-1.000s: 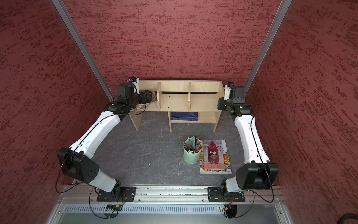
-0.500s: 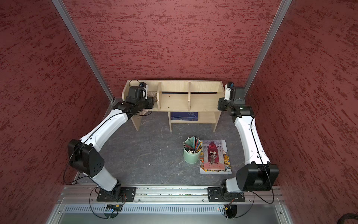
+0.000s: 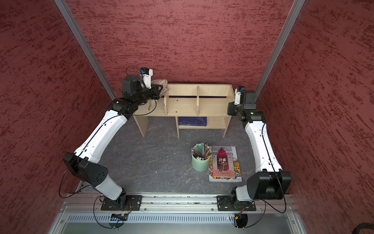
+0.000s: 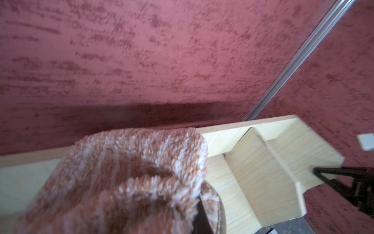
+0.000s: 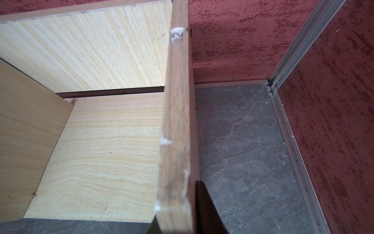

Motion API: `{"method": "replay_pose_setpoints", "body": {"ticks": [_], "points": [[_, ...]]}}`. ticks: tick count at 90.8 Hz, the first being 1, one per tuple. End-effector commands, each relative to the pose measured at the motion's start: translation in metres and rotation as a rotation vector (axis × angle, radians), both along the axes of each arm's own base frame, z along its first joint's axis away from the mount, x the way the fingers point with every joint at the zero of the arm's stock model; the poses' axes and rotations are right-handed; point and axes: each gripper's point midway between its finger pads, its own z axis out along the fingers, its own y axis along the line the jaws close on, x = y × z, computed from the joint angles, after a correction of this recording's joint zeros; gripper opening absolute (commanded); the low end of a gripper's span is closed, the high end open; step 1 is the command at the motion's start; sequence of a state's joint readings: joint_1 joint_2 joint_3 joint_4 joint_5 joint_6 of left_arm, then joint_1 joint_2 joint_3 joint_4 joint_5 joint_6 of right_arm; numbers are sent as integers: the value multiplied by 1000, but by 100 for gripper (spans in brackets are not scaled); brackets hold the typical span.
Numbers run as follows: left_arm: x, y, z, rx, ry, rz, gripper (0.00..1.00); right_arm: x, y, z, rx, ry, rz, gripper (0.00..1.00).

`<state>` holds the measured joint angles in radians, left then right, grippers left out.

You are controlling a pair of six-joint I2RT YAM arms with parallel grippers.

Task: Wipe the bookshelf clean with a cloth
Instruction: Wipe the dust from the shelf.

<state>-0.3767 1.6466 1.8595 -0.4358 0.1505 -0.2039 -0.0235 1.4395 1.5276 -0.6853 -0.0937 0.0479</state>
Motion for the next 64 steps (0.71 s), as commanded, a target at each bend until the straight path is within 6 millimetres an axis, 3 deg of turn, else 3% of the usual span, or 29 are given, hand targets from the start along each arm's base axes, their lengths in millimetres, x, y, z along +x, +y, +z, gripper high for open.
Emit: {"method": "replay_pose_setpoints", "body": {"ticks": [1,12,29,47,55,64], "points": [[4,-12,18,-34,-41,-43,0,0,14,24,160,-75,24,0],[26,1,16,13,-39,63,0,-1,13,24,159,-73,19,0],[46,63,7,171,3,347,0,-3,9,25,155,-78,11,0],[42,140,-7,193,107,542,0,-5,7,26,154,-82,9,0],[34,163,-13,182,146,590,0,-5,7,27,155,-86,9,0],[21,173,-21,168,172,605,0,-5,3,25,149,-80,-7,0]]}}
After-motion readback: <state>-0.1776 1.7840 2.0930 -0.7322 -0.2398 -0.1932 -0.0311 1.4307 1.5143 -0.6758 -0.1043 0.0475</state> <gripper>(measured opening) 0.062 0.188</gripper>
